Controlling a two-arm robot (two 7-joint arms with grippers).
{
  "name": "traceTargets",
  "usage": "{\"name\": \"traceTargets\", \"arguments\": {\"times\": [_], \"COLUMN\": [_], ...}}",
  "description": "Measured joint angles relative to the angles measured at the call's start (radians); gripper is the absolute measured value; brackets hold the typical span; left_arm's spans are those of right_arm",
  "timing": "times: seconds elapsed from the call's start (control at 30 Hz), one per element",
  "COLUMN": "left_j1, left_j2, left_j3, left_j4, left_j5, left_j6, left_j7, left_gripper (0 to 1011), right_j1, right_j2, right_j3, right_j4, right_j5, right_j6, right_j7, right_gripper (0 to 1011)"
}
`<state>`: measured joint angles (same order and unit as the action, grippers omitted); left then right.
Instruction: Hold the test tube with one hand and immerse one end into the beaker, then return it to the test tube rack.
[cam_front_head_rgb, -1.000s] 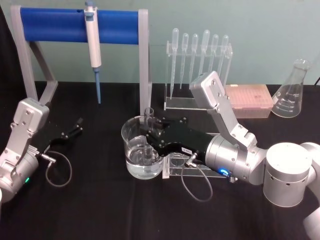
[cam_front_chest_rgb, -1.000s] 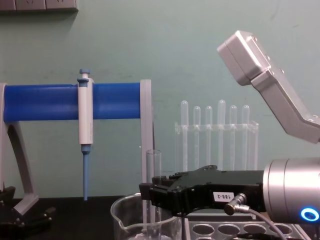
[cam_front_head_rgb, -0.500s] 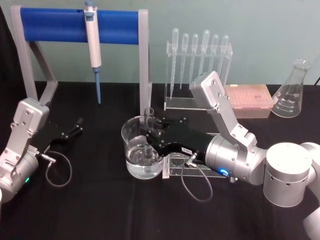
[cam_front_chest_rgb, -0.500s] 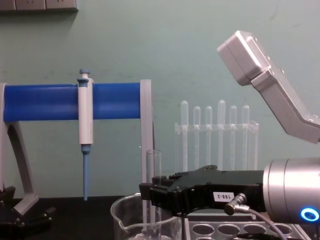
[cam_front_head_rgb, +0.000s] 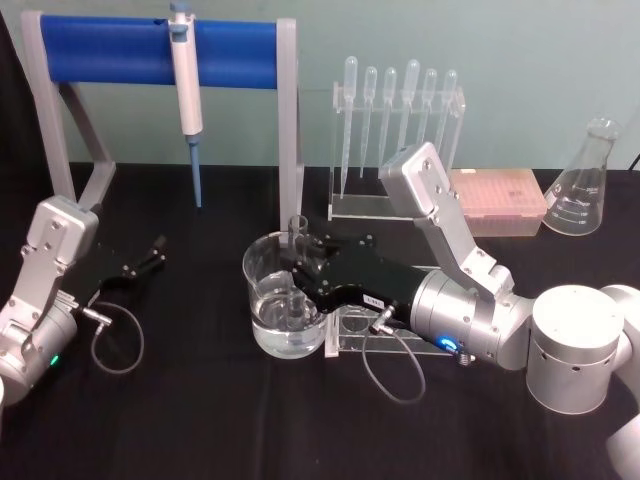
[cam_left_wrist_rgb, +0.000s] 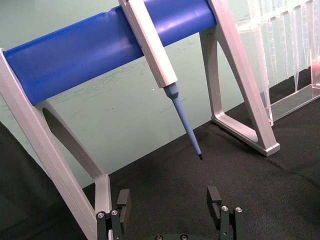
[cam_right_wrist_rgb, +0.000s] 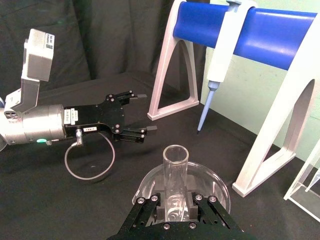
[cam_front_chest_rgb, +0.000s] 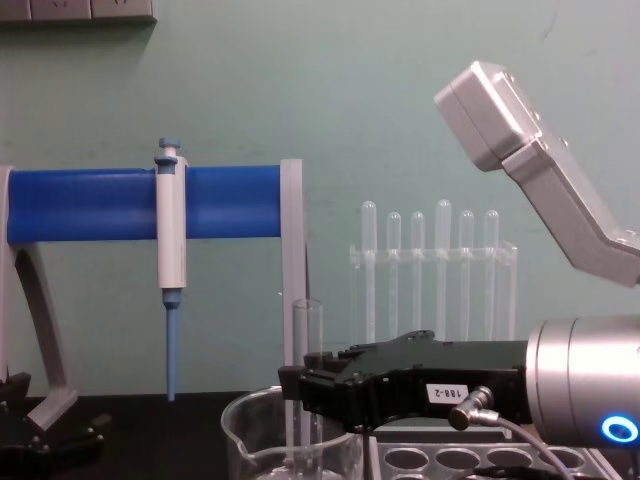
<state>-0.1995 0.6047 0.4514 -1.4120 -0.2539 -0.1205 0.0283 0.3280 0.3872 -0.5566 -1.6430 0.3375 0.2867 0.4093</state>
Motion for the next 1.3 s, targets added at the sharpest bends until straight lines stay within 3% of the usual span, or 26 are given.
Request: {"name": "traceTargets", "arguments": {"times": [1.3], "left_j1": [0.0], "left_j2": [0.0], "left_j3": [0.0], "left_j4": [0.0], "left_j5": [0.0], "left_j6": [0.0], "left_j7": [0.0], "left_gripper": [1000], "right_j1": [0.0], "right_j2": [0.0], "right_j3": [0.0], "right_j4": [0.0], "right_j5": [0.0], "right_j6": [0.0], "right_j7": [0.0], "right_gripper": [239]}}
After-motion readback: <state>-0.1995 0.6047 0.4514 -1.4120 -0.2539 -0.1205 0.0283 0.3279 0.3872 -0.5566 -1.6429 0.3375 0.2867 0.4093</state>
